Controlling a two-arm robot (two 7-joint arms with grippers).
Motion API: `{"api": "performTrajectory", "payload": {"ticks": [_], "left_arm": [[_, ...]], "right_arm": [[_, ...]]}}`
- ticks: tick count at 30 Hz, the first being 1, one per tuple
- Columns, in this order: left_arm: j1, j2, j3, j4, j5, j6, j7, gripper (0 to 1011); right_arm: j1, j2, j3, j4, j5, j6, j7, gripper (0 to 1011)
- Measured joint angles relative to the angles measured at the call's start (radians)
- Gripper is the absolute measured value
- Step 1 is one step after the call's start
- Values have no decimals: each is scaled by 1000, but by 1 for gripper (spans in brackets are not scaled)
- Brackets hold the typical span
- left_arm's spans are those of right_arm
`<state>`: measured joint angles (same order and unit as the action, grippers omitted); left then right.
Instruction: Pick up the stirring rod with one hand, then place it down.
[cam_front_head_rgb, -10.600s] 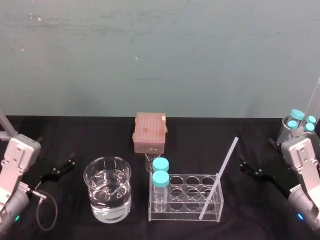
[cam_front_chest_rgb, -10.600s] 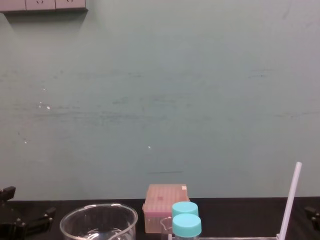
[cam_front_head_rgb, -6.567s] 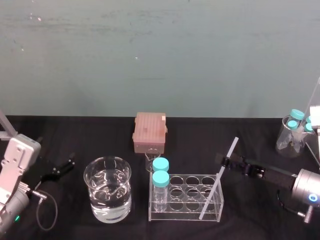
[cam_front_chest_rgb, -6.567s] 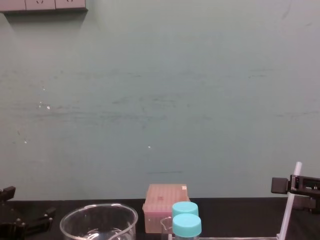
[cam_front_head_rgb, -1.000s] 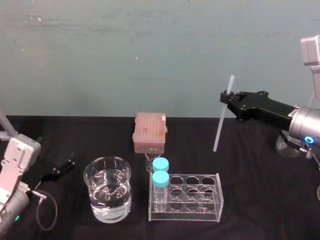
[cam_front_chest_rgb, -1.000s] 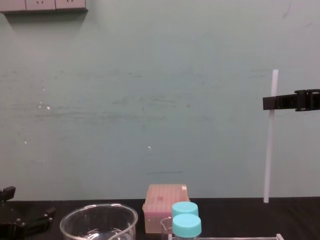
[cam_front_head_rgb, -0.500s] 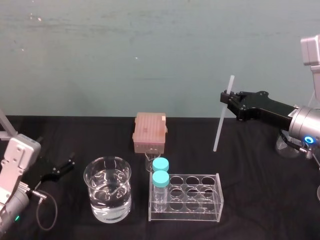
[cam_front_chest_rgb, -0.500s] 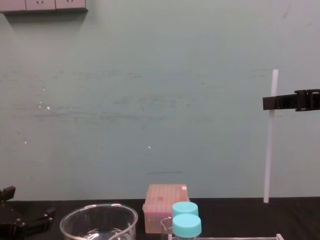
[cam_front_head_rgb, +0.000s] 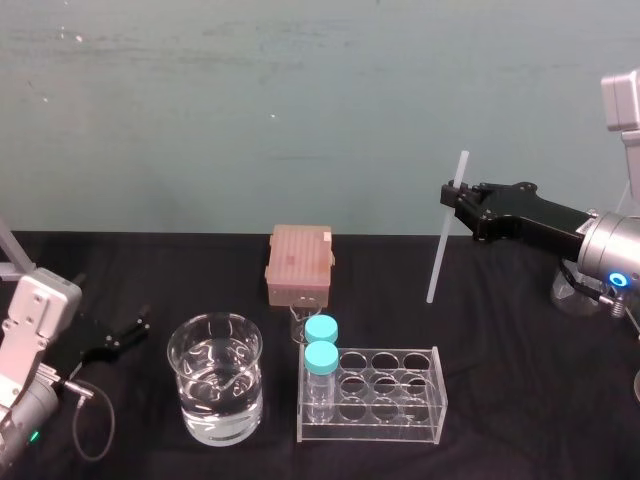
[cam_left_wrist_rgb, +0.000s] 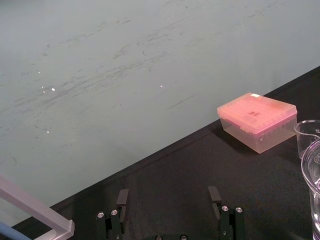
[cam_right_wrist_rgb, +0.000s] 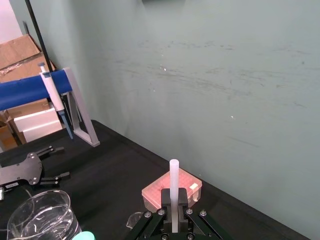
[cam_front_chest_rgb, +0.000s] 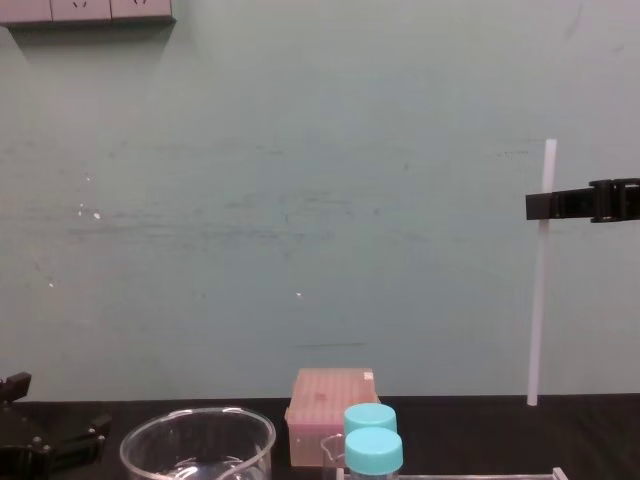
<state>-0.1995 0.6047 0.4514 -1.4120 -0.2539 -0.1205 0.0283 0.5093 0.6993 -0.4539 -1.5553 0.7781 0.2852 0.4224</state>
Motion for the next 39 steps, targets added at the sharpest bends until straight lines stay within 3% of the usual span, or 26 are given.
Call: {"api": "performTrajectory", "payload": {"ticks": [39], "left_arm": [[0,0,0,0,0,0,0,1005]], "right_arm": [[-2,0,7,-2,1,-3,11,68]]}}
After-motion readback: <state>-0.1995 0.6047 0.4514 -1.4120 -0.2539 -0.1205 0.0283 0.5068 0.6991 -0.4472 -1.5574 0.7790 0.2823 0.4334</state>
